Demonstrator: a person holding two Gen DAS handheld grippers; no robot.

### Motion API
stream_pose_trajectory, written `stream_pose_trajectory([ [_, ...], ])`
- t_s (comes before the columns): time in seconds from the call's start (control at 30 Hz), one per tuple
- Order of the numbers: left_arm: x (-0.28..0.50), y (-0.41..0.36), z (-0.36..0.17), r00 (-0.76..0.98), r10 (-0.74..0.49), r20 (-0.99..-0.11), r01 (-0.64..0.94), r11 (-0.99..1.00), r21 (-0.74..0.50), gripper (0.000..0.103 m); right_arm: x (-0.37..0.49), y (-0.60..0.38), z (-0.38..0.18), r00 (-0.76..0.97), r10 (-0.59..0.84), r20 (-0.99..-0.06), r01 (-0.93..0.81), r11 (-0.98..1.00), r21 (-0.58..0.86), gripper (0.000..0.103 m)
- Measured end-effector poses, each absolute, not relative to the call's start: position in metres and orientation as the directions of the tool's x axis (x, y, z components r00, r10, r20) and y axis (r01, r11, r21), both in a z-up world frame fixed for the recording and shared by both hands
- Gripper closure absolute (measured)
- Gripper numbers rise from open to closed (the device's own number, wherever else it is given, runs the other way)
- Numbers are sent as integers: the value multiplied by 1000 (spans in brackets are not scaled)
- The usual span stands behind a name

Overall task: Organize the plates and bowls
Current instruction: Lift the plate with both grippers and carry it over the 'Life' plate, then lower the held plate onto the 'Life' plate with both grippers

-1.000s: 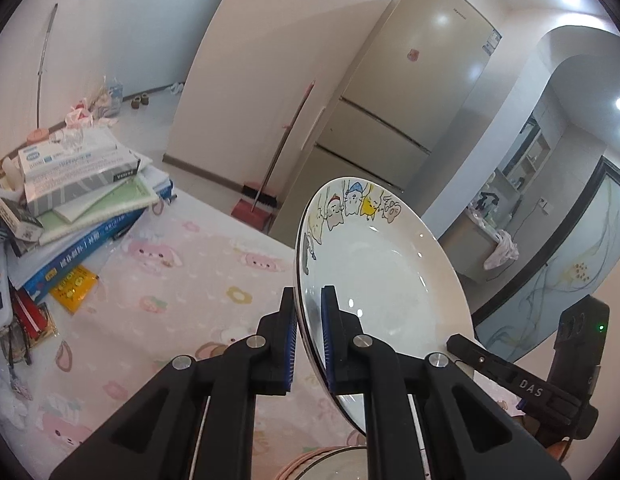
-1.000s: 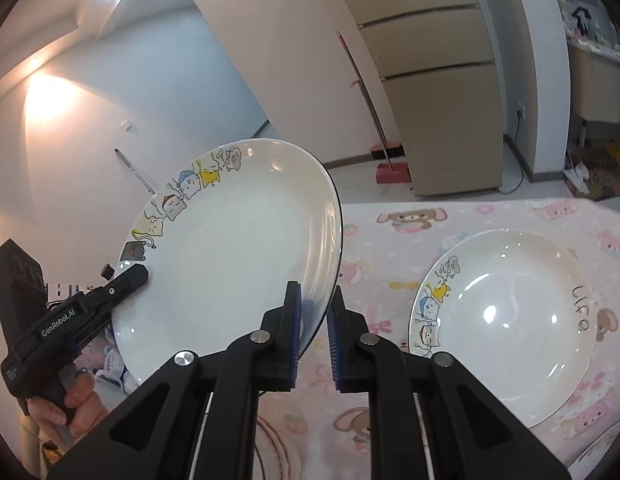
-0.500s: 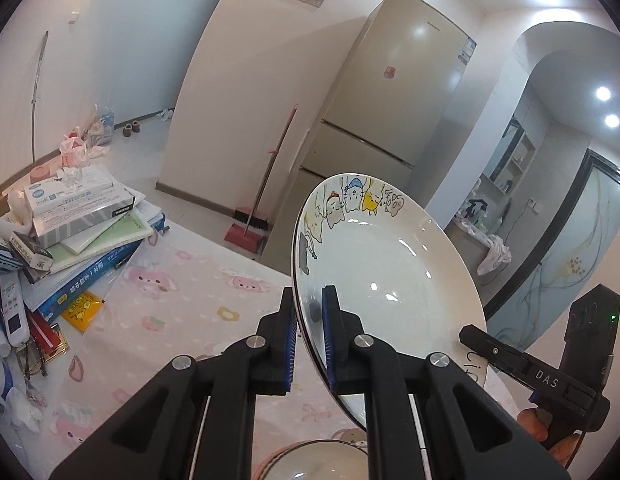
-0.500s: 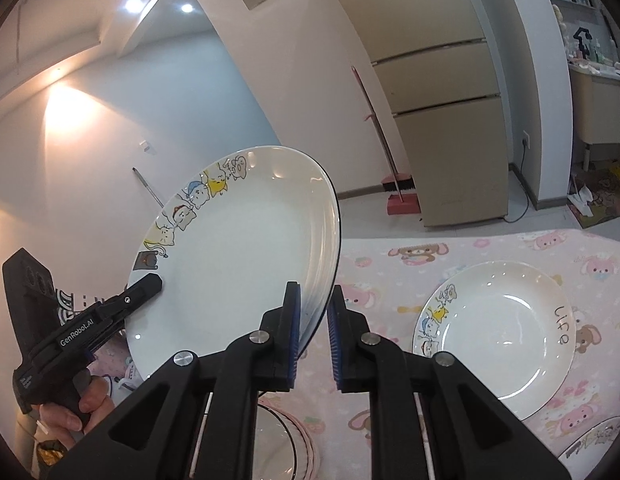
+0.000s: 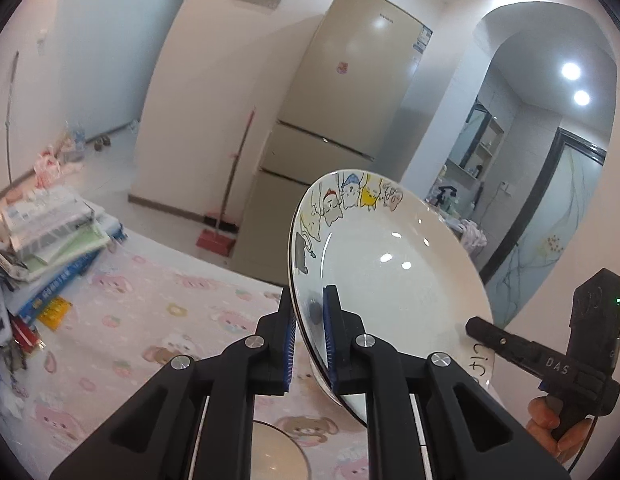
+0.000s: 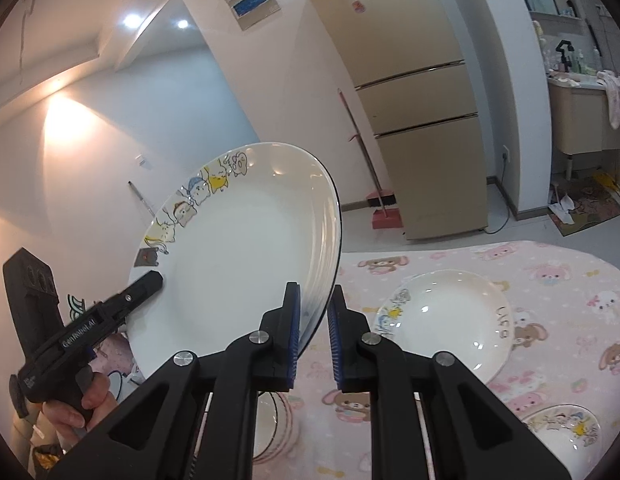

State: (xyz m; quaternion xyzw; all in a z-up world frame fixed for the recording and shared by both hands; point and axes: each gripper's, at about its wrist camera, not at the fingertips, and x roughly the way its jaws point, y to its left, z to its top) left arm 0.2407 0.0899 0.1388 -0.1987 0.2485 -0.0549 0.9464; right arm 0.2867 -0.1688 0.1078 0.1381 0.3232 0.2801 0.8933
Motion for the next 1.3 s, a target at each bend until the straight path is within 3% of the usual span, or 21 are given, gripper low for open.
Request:
stream_pose_trajectory([
  [0.53, 283, -11, 145, 810, -209, -549, 42, 953, -301, 89, 295, -255, 93, 667, 533, -521, -297, 831, 471, 89],
  [0.97, 327, -48, 77, 724, -259, -640, 35, 940, -341, 88, 323, -297, 56, 652, 490, -578, -213, 851, 480, 89],
  [1.3, 351, -48, 19, 648, -231, -725, -19, 947, -319, 87, 348, -296, -2, 564, 527, -636, -184, 831, 525, 88],
])
